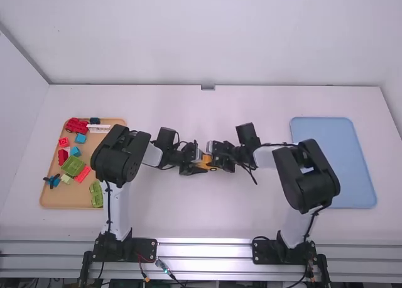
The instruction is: Assemble lego blocks to make yellow taxi
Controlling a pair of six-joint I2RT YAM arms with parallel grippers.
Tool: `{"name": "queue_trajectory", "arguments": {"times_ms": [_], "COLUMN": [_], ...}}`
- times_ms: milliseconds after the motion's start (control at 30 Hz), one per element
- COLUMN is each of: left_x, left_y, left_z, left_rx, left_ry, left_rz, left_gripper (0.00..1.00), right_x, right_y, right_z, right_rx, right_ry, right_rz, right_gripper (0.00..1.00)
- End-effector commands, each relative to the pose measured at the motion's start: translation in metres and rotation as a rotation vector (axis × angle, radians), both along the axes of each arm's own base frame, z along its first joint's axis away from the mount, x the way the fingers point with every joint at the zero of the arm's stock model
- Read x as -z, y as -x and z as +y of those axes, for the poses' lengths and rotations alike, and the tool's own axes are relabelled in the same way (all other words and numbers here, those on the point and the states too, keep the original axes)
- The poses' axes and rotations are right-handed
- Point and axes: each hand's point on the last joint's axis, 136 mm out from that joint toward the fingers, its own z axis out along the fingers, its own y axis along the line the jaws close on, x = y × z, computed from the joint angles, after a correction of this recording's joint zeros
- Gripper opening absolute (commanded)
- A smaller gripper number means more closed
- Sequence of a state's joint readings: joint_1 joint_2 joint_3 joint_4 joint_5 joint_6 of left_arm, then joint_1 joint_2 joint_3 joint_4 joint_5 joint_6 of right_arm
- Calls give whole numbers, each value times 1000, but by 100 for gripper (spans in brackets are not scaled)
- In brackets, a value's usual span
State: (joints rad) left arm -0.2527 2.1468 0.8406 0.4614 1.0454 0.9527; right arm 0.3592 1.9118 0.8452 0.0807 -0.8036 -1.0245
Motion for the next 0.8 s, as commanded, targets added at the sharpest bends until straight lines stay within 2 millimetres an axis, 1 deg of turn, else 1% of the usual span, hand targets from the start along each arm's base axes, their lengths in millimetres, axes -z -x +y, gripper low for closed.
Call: {"name": "queue_trajectory", "arguments": {"times_ms": [0, 167, 300, 467, 700, 767], "left_x": [4, 4, 4, 7, 6, 6], "left_y": [14, 13, 12, 11, 9, 9], "left_z": [-8, -8, -6, -7, -5, -5], "left_rx": [37, 35, 30, 23, 17, 15], "left_ry": [20, 20, 20, 1, 4, 5], "left_rz": [47, 48, 47, 42, 39, 43], "left_gripper": [24, 24, 24, 23, 23, 23], "right_x": [48, 37, 36, 44, 53, 57], "right_y": [10, 10, 10, 23, 20, 20], "right_z": [-26, -26, -26, -23, -22, -27], "right_rx": [-1, -57, -59, -74, 16, 35], "right_ry": [241, 269, 270, 270, 229, 259], "right_rz": [37, 60, 61, 73, 65, 68], "right_gripper": [0, 0, 0, 0, 0, 0]}}
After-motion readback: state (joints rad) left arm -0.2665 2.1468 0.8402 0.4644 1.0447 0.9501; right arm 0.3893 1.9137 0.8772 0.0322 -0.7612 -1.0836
